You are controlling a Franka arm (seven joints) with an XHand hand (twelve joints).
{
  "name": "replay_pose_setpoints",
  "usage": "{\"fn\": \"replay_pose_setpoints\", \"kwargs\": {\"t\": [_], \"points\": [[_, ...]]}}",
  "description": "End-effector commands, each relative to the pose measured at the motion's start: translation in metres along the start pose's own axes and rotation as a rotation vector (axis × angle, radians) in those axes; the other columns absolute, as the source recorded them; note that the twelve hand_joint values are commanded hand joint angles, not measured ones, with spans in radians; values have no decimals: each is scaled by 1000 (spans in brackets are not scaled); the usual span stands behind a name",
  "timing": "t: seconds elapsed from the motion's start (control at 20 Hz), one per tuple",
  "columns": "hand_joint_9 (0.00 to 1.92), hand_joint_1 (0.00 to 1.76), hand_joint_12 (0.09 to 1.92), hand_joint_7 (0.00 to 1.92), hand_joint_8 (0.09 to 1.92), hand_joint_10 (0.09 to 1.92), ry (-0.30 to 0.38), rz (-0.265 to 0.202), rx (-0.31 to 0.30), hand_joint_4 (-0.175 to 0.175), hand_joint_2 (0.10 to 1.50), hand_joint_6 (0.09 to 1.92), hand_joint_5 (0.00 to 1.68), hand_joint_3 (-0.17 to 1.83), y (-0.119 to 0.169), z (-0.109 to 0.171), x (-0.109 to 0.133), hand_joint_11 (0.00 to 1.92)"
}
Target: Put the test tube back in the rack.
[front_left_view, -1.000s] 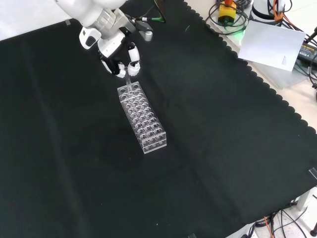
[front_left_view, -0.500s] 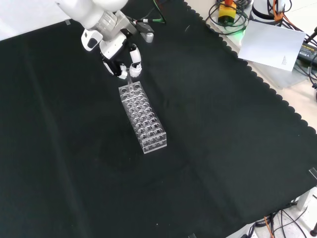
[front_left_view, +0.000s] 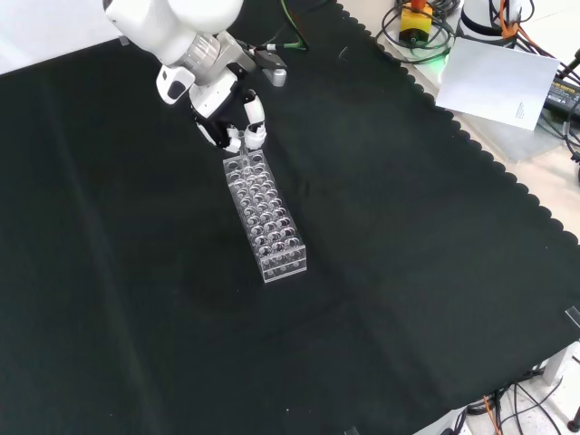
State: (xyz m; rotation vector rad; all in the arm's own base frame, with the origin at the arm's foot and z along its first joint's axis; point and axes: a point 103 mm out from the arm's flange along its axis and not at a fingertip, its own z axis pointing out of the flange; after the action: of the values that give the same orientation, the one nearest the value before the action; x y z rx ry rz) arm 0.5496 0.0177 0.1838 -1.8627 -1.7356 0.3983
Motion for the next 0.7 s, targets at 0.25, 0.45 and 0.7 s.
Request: {"fn": "replay_pose_setpoints", "kwargs": {"t": [0.25, 0.45, 0.7], "points": [[688, 1123, 1479, 531, 1004, 938, 120, -58, -82, -69, 521, 821, 578, 647, -25, -31, -1, 341], [563, 1095, 1507, 397, 1024, 992, 116, -95, -122, -49, 501, 822, 450, 662, -37, -51, 5, 261], [533, 1091, 1512, 369, 1022, 995, 110, -134, -216, -44, 500, 804, 432, 662, -65, -84, 6, 237]]}}
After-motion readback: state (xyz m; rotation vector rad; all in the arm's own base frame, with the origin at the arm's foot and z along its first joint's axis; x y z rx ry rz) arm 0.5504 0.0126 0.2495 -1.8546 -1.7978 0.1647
